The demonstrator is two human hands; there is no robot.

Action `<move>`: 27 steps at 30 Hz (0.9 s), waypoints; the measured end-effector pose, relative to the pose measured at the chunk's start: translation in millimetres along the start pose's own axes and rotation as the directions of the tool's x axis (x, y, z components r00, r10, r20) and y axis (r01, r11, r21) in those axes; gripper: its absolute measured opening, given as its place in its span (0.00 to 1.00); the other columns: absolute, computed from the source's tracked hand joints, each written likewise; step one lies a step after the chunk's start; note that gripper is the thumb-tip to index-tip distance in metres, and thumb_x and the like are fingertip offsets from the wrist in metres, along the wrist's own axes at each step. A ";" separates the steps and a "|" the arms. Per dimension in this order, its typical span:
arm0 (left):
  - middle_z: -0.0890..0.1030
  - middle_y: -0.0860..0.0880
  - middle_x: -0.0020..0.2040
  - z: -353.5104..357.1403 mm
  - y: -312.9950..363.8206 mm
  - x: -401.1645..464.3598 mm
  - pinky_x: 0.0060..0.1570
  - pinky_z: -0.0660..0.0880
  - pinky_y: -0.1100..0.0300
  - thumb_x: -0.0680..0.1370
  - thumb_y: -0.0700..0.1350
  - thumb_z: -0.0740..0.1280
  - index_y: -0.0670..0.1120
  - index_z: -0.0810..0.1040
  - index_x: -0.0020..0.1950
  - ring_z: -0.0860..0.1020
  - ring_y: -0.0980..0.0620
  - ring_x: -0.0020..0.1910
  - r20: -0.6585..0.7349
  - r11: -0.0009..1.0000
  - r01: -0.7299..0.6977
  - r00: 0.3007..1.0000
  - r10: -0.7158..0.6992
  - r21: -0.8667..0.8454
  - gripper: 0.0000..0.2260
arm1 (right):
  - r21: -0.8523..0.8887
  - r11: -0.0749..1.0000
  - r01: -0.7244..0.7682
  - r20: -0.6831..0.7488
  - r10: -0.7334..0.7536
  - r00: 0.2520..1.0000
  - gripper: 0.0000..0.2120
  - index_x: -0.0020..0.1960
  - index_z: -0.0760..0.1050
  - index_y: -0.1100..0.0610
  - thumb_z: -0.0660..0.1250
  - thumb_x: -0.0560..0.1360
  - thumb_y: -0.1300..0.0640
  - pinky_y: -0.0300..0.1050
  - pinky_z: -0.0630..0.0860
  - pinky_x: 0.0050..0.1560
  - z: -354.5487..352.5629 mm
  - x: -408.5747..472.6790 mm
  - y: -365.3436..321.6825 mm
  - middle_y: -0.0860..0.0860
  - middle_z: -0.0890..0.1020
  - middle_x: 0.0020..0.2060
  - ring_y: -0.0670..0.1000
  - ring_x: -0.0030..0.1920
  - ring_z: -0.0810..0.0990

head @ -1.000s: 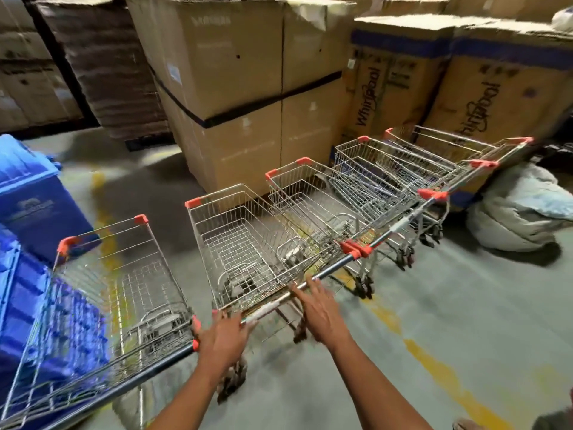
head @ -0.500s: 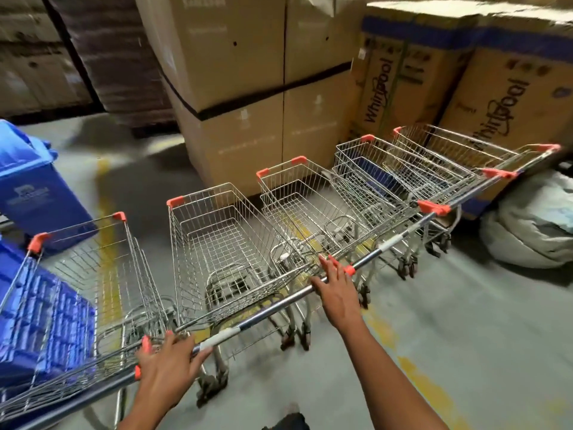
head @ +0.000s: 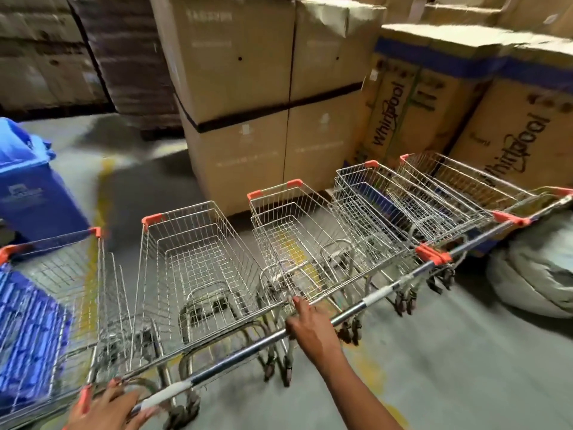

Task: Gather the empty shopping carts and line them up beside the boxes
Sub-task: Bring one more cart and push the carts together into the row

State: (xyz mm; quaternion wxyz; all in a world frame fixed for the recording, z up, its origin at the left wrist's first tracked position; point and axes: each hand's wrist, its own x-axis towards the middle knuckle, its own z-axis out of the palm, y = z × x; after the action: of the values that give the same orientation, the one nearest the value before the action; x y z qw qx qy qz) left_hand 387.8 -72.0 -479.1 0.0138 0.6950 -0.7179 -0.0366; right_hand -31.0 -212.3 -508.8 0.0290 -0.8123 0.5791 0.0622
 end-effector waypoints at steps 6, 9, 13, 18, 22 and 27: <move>0.86 0.54 0.51 59.4 -36.9 5.4 0.67 0.66 0.34 0.73 0.77 0.53 0.64 0.82 0.42 0.82 0.48 0.56 0.187 0.998 0.019 0.982 -0.029 0.055 0.24 | -0.051 0.996 0.076 0.046 -0.074 0.996 0.08 0.53 0.80 0.54 0.74 0.76 0.62 0.50 0.82 0.35 0.7 -0.4 10.5 0.64 0.70 0.73 0.52 0.39 0.81; 0.82 0.54 0.43 37.6 6.1 6.1 0.62 0.67 0.38 0.74 0.75 0.56 0.60 0.79 0.41 0.81 0.50 0.44 0.139 0.989 0.141 0.980 -0.145 0.040 0.23 | -0.011 0.992 0.127 0.013 -0.127 0.992 0.13 0.59 0.76 0.53 0.74 0.77 0.58 0.50 0.82 0.34 5.0 2.8 21.8 0.61 0.69 0.73 0.53 0.40 0.81; 0.78 0.56 0.46 18.6 119.3 28.5 0.58 0.67 0.37 0.73 0.72 0.58 0.56 0.77 0.51 0.80 0.52 0.42 0.014 0.985 0.138 0.990 -0.138 -0.106 0.22 | 0.051 0.971 0.235 -0.061 -0.232 0.971 0.25 0.73 0.64 0.52 0.68 0.81 0.48 0.53 0.82 0.48 -5.1 -2.2 45.0 0.56 0.73 0.63 0.54 0.50 0.77; 0.79 0.51 0.56 23.3 253.3 75.4 0.57 0.71 0.44 0.76 0.65 0.57 0.49 0.76 0.63 0.79 0.46 0.54 -0.034 0.976 -0.061 0.998 0.055 -0.209 0.26 | 0.149 0.938 0.313 -0.109 -0.299 0.948 0.32 0.79 0.55 0.51 0.58 0.82 0.35 0.56 0.81 0.52 -13.0 -18.0 96.6 0.53 0.76 0.63 0.55 0.50 0.80; 0.73 0.45 0.70 18.9 363.1 102.5 0.72 0.62 0.44 0.77 0.57 0.69 0.47 0.68 0.76 0.71 0.42 0.71 0.012 0.959 -0.124 0.991 0.131 -0.254 0.30 | 0.118 0.929 0.351 -0.150 -0.332 0.931 0.30 0.73 0.64 0.50 0.50 0.82 0.31 0.56 0.77 0.54 -0.7 -26.7 154.2 0.53 0.79 0.57 0.56 0.52 0.80; 0.72 0.44 0.72 43.3 452.8 131.6 0.73 0.60 0.46 0.76 0.55 0.68 0.47 0.65 0.77 0.70 0.42 0.72 0.049 0.966 -0.099 0.992 0.114 -0.240 0.32 | 0.027 0.958 0.286 -0.206 -0.274 0.939 0.21 0.56 0.73 0.51 0.52 0.83 0.36 0.56 0.77 0.53 6.2 -29.1 239.5 0.53 0.79 0.49 0.58 0.49 0.80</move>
State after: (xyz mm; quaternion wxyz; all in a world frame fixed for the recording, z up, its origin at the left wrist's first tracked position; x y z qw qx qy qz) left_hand -71.1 -187.8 -493.9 0.0765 0.6472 -0.7449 -0.1429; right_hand -267.0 -262.7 -505.1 0.0018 -0.8874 0.4591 -0.0409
